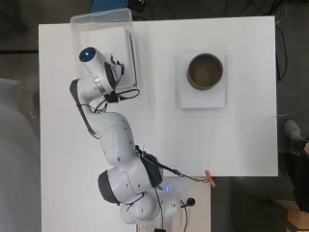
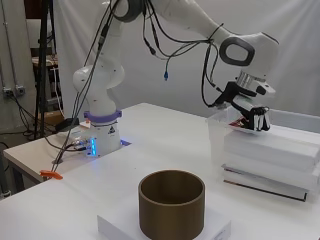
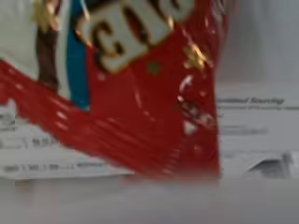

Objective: Teleoperate dual arm-hand system to remove items from a box

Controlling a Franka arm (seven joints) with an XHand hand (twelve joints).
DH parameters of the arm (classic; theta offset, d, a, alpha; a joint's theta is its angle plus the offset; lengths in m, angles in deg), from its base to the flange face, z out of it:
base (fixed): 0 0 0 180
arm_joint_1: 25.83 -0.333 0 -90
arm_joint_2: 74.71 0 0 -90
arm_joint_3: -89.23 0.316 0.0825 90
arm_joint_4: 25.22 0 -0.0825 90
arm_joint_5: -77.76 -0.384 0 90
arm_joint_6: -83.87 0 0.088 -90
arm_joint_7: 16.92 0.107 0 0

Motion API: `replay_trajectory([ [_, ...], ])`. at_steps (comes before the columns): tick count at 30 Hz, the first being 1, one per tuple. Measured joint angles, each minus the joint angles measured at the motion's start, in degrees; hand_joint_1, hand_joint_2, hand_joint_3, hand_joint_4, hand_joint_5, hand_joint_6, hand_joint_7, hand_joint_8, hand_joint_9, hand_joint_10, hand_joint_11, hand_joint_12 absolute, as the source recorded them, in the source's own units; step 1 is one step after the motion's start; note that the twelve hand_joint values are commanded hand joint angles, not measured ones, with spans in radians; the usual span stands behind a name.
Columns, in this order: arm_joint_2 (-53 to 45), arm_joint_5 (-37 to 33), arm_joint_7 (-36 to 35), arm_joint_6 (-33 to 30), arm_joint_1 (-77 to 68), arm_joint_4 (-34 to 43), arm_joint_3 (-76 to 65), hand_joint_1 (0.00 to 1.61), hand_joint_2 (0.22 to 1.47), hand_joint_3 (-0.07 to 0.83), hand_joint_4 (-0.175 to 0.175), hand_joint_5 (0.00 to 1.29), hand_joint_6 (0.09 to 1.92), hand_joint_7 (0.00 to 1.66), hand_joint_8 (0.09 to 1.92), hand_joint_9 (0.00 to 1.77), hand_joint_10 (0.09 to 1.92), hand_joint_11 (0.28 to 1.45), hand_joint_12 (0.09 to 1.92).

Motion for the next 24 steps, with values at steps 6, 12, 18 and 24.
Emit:
replay_trajectory([
  [6, 2.92, 0.54, -1.50, 1.14, 0.17, 1.77, -0.58, 0.96, 1.19, 0.013, 0.175, 0.83, 1.30, 1.26, 1.92, 1.45, 1.92, 1.06, 1.77],
  [12, 1.49, 1.85, -0.07, 7.40, -0.56, 7.28, -0.28, 0.40, 1.08, -0.004, 0.000, 0.63, 0.22, 0.88, 1.74, 1.05, 1.77, 0.67, 1.49],
  [18, 1.71, 1.34, 0.80, 15.89, -1.13, 12.87, 0.81, 0.14, 0.95, -0.006, 0.015, 0.45, 0.09, 0.51, 0.37, 0.55, 0.43, 0.46, 0.33],
  [24, 13.96, -2.33, -1.15, 12.79, -0.59, -4.26, -0.31, 0.02, 0.90, -0.001, 0.049, 0.37, 0.09, 0.37, 0.09, 0.44, 0.09, 0.46, 0.09],
])
